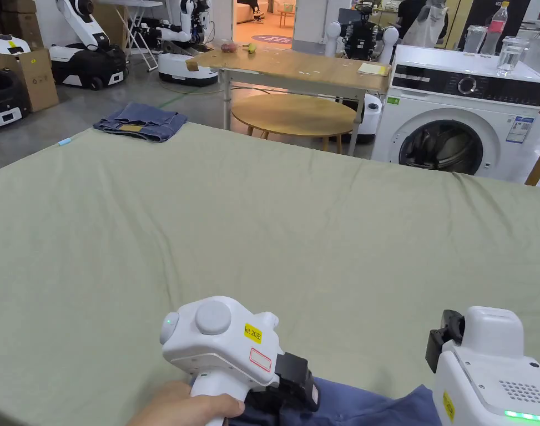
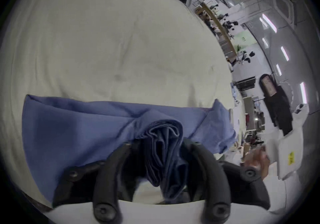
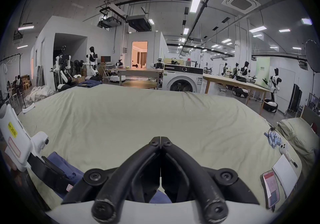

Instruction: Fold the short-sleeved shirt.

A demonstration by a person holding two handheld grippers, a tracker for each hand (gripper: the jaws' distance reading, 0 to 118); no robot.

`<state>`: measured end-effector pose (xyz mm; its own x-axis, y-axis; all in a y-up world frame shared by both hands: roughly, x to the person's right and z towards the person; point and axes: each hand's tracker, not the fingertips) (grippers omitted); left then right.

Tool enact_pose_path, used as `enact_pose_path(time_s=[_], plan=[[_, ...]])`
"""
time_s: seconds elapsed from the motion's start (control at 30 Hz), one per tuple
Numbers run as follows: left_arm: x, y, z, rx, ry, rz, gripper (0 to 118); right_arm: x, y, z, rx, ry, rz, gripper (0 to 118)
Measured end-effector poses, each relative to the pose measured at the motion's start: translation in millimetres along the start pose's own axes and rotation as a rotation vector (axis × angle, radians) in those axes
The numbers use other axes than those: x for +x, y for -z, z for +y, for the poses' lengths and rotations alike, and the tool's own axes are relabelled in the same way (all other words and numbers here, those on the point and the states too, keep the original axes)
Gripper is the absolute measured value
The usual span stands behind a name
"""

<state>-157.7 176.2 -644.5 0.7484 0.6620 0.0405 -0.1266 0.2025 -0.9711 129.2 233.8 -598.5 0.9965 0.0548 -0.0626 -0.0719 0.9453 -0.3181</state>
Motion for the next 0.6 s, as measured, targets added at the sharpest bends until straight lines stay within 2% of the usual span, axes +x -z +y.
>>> enact_pose_path(time_s=[0.07,0.13,0.23,0.27,0.33,0.4,0.6], plan=[[3,-11,-1,0.012,0.005,-0.009,50,0,0,0,0.000,0.001,0.003,0],[5,-27,-2,0.054,0.009,-0.078,50,0,-1,0,0.000,0.000,0.001,0],[5,-50,-2,0.105,0.017,-0.092,50,1,-2,-1,-0.001,0.008,0.003,0],[5,-54,0,0.124,0.049,-0.075,46,1,-2,-1,-0.002,0.011,0.003,0],[-1,-59,2,0.155,0.060,0.004,22,2,-2,-2,-0.004,0.016,0.003,0],[-7,-54,3,0.150,0.056,0.051,8,3,-3,-2,-0.007,0.019,0.004,0],[-11,-7,-7,0.019,0.085,0.050,3,2,-2,-3,-0.009,0.012,0.003,0]])
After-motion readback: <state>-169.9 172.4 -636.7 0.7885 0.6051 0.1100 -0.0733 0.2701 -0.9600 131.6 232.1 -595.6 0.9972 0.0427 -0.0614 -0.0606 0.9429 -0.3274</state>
